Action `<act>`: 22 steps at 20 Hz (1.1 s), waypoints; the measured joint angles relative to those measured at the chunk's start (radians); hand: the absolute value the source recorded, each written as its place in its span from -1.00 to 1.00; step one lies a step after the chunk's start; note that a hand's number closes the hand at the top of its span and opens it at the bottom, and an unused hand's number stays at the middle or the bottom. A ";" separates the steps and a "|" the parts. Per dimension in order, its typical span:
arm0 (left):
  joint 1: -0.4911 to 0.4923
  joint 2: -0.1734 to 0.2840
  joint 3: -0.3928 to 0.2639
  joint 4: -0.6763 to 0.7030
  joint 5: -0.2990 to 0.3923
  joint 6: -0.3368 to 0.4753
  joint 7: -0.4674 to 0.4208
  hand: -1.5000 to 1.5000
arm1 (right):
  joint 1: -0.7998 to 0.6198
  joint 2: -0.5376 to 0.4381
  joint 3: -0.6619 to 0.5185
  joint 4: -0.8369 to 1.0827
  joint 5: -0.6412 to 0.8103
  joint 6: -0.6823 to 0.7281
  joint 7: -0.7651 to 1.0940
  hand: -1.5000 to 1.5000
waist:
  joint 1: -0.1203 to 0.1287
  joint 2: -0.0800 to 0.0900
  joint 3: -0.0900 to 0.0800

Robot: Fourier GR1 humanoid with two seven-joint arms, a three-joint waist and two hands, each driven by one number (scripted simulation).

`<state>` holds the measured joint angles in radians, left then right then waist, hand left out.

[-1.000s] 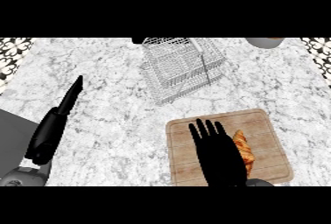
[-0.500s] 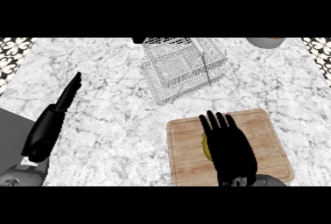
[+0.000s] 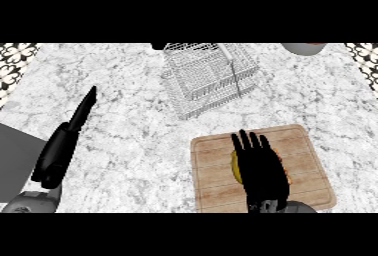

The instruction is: Pick the lemon from the cutting board and place it in the tiered basket

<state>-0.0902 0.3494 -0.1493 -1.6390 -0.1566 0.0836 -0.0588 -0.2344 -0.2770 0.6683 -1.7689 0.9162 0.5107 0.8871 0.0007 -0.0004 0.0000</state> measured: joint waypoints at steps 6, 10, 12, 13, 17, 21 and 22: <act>0.006 -0.036 0.019 -0.007 -0.031 -0.028 0.002 0.00 | 0.005 0.029 -0.061 0.087 0.059 -0.038 -0.088 -1.00 | 0.001 0.000 0.000; 0.031 -0.054 0.033 -0.018 -0.049 -0.050 -0.015 0.00 | 0.020 0.065 -0.076 0.141 0.107 -0.063 -0.120 -1.00 | 0.001 0.000 0.000; 0.032 -0.059 0.046 -0.026 -0.056 -0.059 -0.008 0.00 | 0.000 0.082 -0.097 0.192 0.118 -0.068 -0.150 -1.00 | 0.002 0.000 0.000; 0.032 -0.059 0.046 -0.037 -0.058 -0.064 0.005 0.00 | 0.002 0.072 -0.094 0.203 0.121 -0.057 -0.166 1.00 | 0.002 0.000 0.000; 0.001 -0.076 0.056 -0.012 -0.068 -0.068 0.010 0.00 | 0.010 0.110 -0.102 0.230 0.110 -0.091 -0.228 1.00 | 0.000 0.000 -0.002; -0.011 -0.072 0.082 -0.004 -0.062 -0.093 0.005 0.00 | 0.026 0.108 -0.081 0.233 0.149 -0.146 -0.297 1.00 | -0.001 -0.002 -0.004; 0.000 -0.077 0.080 0.000 -0.071 -0.090 -0.012 0.00 | 0.018 0.107 -0.083 0.230 0.156 -0.149 -0.312 1.00 | -0.001 -0.002 -0.003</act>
<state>-0.0898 0.2728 -0.0694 -1.6385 -0.2275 -0.0061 -0.0709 -0.2160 -0.1701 0.5852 -1.5388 1.0720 0.3616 0.5753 0.0001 -0.0023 -0.0032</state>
